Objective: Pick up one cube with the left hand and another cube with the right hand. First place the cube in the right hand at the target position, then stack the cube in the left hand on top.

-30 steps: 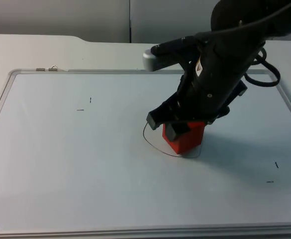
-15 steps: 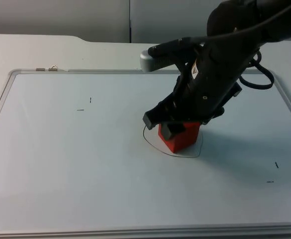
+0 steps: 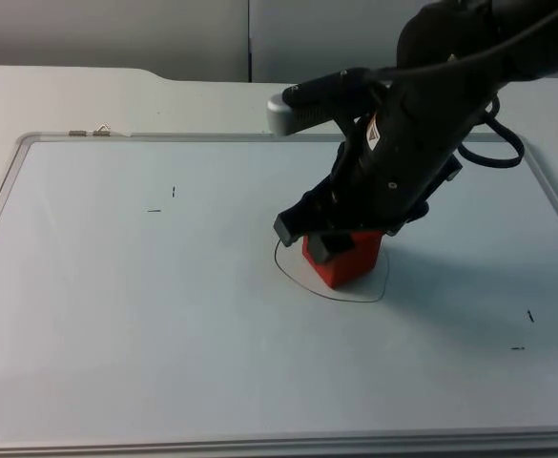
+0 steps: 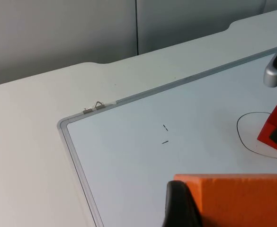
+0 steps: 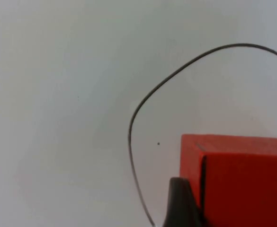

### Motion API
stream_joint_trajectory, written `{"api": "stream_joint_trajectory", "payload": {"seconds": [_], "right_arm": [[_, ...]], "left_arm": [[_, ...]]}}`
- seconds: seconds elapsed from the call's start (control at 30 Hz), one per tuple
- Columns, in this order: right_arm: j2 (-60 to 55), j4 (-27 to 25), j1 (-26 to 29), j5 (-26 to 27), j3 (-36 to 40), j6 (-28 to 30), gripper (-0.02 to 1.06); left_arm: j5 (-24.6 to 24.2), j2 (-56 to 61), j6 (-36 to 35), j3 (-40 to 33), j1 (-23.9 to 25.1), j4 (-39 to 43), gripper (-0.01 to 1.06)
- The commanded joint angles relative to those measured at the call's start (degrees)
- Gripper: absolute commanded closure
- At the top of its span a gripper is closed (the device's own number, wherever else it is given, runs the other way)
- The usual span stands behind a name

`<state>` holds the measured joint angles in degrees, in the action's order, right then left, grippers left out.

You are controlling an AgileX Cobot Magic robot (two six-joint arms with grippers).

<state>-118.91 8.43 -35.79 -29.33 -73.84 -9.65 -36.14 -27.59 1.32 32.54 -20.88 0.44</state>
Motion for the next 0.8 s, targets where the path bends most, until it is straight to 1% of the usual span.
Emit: {"api": "stream_joint_trajectory", "payload": {"seconds": [0.0, 0.77], "right_arm": [[0.1, 0.6, -0.2, 1.0, -0.5, 0.0, 1.05], [-2.0, 0.8, -0.2, 1.2, -0.4, 0.0, 1.04]], "left_arm": [[0.6, 0.4, -0.3, -0.2, -0.4, -0.4, 1.05], [0.5, 0.4, -0.3, -0.2, -0.4, -0.4, 1.05]]}}
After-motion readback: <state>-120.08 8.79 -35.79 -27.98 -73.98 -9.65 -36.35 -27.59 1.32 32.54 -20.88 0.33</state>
